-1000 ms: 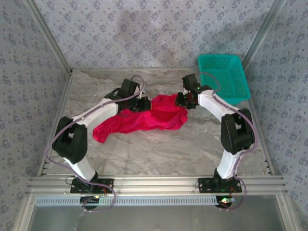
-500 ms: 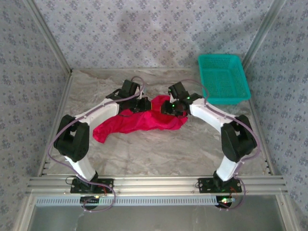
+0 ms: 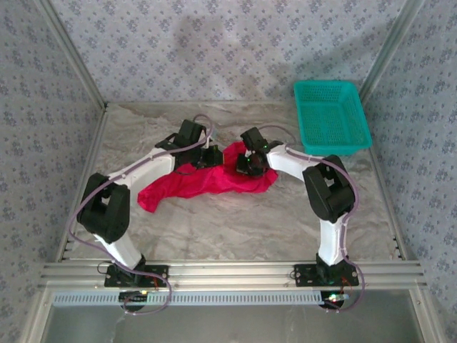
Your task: Fold the inside-out t-shirt
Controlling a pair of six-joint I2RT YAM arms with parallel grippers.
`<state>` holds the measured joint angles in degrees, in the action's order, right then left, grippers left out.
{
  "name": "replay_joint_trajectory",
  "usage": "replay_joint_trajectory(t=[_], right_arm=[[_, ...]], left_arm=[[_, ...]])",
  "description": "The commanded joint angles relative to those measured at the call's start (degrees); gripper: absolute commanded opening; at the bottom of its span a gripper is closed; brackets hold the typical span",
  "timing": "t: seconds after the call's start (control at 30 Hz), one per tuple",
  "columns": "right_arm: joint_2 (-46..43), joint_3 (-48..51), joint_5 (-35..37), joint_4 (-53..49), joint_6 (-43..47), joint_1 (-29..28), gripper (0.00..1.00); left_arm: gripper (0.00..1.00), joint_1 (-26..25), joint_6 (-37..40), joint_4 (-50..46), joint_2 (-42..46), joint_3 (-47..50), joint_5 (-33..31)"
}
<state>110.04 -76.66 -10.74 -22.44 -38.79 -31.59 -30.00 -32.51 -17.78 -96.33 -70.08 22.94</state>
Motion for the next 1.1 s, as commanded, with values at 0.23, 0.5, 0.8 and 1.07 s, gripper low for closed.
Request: replay_joint_trajectory(t=[0.23,0.5,0.8,1.07], right_arm=[[-20.48,3.70,-7.31,-5.45,2.24,1.10,0.00],[-18.19,3.89,-7.25,-4.16,6.02,2.00,0.06],[-8.25,6.23,-2.09,0.52,8.48,-0.84,0.36],[1.47,-0.65,2.60,1.25,6.12,-1.15,0.64]], left_arm=[[0.18,1.62,-0.17,4.39,-0.13,1.38,1.23],[0.17,1.66,-0.75,5.45,-1.06,2.31,1.47],[0.14,1.87,-0.67,4.00,-0.46,1.45,1.11],[0.13,1.87,-1.13,4.06,0.94,2.08,1.57]])
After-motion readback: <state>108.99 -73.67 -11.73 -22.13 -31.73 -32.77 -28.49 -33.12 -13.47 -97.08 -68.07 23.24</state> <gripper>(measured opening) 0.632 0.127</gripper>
